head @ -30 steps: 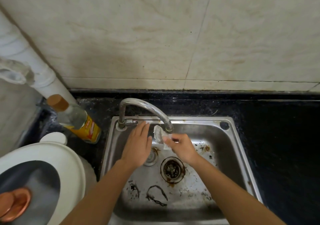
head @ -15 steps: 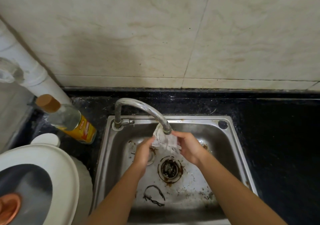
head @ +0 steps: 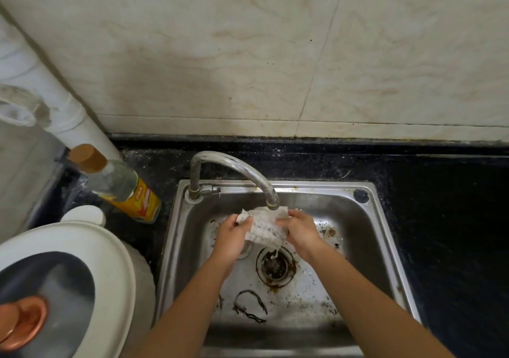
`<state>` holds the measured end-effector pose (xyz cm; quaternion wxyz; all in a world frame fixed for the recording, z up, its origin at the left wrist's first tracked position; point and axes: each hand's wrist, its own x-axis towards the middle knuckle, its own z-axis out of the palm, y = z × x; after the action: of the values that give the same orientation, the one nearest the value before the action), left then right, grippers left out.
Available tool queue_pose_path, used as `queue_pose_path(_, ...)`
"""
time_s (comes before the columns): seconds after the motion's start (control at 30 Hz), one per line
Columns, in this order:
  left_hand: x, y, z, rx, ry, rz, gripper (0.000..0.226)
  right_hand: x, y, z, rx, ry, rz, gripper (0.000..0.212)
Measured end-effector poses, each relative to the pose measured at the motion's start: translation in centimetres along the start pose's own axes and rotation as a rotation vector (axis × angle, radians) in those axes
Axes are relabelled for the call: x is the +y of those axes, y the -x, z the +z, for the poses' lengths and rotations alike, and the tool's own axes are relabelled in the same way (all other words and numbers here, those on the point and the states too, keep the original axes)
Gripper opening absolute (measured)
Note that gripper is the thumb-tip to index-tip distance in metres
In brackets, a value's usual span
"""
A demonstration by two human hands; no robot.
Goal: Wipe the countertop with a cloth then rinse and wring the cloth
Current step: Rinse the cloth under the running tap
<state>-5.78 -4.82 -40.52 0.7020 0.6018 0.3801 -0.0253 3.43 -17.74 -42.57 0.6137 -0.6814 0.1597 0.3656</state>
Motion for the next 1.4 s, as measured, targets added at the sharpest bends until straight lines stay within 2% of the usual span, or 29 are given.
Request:
queue_pose_path(0.13, -0.1, -0.1, -0.2, 0.016, 0.040, -0.085, 0.009, 0.1, -0.4, -0.4, 0.064, -0.027, -0.016, 0.027)
queue_pose_path(0.3, -0.6, -0.7, -0.4, -0.115, -0.004, -0.299, 0.047, -0.4, 0.5, -0.9, -0.088, -0.109, -0.059, 0.027)
queue_pose_path(0.37, -0.7, -0.9, -0.1, -0.170, -0.014, -0.331, 0.048, -0.6, 0.8, -0.8, -0.128, -0.134, -0.080, 0.026)
queue_pose_path(0.47, -0.9, -1.1, 0.4, -0.074, 0.090, -0.301, 0.036, -0.9, 1.0, -1.1, -0.183, -0.147, -0.099, 0.025)
queue_pose_path(0.57, -0.7, -1.2, 0.6, -0.034, 0.212, -0.247, 0.032, -0.7, 0.7, -1.6, -0.223, -0.094, -0.108, 0.045)
queue_pose_path(0.63, -0.2, -1.1, 0.7, -0.044, 0.244, -0.228, 0.027, -0.5, 0.7, -1.4, -0.218, -0.045, -0.110, 0.050)
queue_pose_path(0.8, 1.0, -0.8, 1.2, -0.021, 0.289, -0.185, 0.023, -0.3, 0.5, -0.1, -0.046, -0.019, -0.147, 0.023)
queue_pose_path(0.9, 0.8, -0.9, 1.6, 0.062, 0.232, -0.185, 0.020, -0.7, 0.6, 0.7, 0.051, 0.018, -0.148, 0.006)
queue_pose_path(0.97, 0.6, -1.1, 2.0, 0.136, 0.172, -0.177, 0.027, -0.6, 0.7, 1.3, 0.085, 0.077, -0.196, 0.012)
queue_pose_path(1.07, 0.3, -1.0, 2.6, 0.198, 0.101, -0.149, 0.038, -0.2, 0.6, 1.7, 0.148, 0.161, -0.251, 0.032)
queue_pose_path(1.13, 0.4, -0.9, 2.6, 0.182, 0.092, -0.132, 0.039, -0.6, 0.6, 1.1, 0.101, 0.110, -0.190, 0.030)
queue_pose_path(1.17, 0.4, -0.8, 2.4, 0.165, 0.088, -0.122, 0.038, -0.7, 0.7, 0.6, 0.022, 0.070, -0.154, 0.025)
queue_pose_path(1.23, 0.5, -0.6, 1.9, 0.121, 0.086, -0.095, 0.036, -0.4, 0.9, 0.0, -0.116, 0.088, -0.101, 0.040)
queue_pose_path(1.3, 0.6, -0.5, 1.7, 0.088, 0.099, -0.073, 0.035, 0.1, 0.9, -0.1, -0.131, 0.162, -0.112, 0.055)
queue_pose_path(1.33, 0.6, -0.4, 1.6, 0.086, 0.098, -0.065, 0.035, 0.3, 0.8, 0.1, -0.119, 0.167, -0.131, 0.052)
queue_pose_path(1.4, 0.8, -0.2, 1.5, 0.103, 0.087, -0.056, 0.033, 0.2, 0.5, 0.2, -0.120, 0.130, -0.179, 0.032)
